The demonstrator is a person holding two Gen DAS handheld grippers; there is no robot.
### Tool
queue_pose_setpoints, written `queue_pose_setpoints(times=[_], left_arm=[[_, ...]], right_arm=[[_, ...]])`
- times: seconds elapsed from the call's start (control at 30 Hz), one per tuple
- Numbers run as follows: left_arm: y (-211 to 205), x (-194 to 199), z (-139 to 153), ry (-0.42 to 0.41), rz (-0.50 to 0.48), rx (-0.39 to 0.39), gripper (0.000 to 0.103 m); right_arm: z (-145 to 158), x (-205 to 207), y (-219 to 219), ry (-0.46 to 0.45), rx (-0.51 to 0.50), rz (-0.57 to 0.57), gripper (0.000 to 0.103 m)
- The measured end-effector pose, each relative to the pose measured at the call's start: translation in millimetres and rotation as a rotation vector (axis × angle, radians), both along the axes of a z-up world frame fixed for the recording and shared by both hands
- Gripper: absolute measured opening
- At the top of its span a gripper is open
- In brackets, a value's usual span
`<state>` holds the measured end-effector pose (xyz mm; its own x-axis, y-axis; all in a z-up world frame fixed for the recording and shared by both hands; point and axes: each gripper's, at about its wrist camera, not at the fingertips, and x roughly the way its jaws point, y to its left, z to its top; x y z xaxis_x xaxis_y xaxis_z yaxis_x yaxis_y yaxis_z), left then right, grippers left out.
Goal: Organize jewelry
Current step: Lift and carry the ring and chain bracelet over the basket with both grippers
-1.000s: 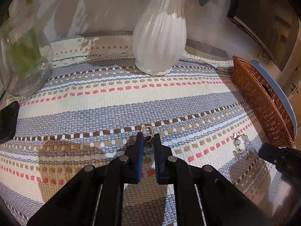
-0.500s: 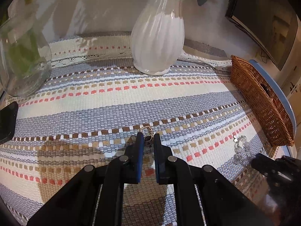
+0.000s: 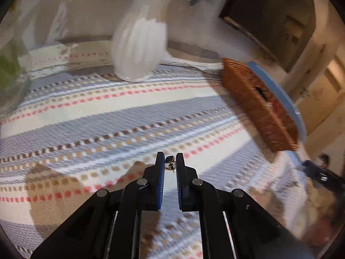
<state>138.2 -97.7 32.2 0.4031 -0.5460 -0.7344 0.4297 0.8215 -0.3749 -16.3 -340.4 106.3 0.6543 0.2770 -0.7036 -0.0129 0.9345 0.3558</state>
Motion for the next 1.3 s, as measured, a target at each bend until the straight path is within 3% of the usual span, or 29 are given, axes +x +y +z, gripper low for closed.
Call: queue_pose_setpoints(times=[0.13, 0.4, 0.8, 0.97, 1.3], left_arm=[[-5.7, -8.7, 17.5, 0.008, -0.056, -0.049, 0.008], [-35.1, -10.3, 40.8, -0.029, -0.098, -0.007, 0.008], [-128.8, 5.2, 58.3, -0.108, -0.249, 0.015, 0.008], [-168.7, 11.7, 77.9, -0.189, -0.313, 0.041, 0.008], [-242.9, 43.4, 91.3, -0.222, -0.393, -0.001, 0.008]], right_arm=[[9.1, -13.9, -9.3, -0.004, -0.008, -0.025, 0.009], [24.7, -37.4, -32.4, -0.048, 0.010, -0.062, 0.009], [49.4, -45.5, -101.3, -0.066, -0.058, -0.227, 0.009], [74.7, -30.9, -126.2, -0.086, -0.137, -0.294, 0.009], [92.0, 44.6, -156.0, -0.096, -0.203, -0.335, 0.009]])
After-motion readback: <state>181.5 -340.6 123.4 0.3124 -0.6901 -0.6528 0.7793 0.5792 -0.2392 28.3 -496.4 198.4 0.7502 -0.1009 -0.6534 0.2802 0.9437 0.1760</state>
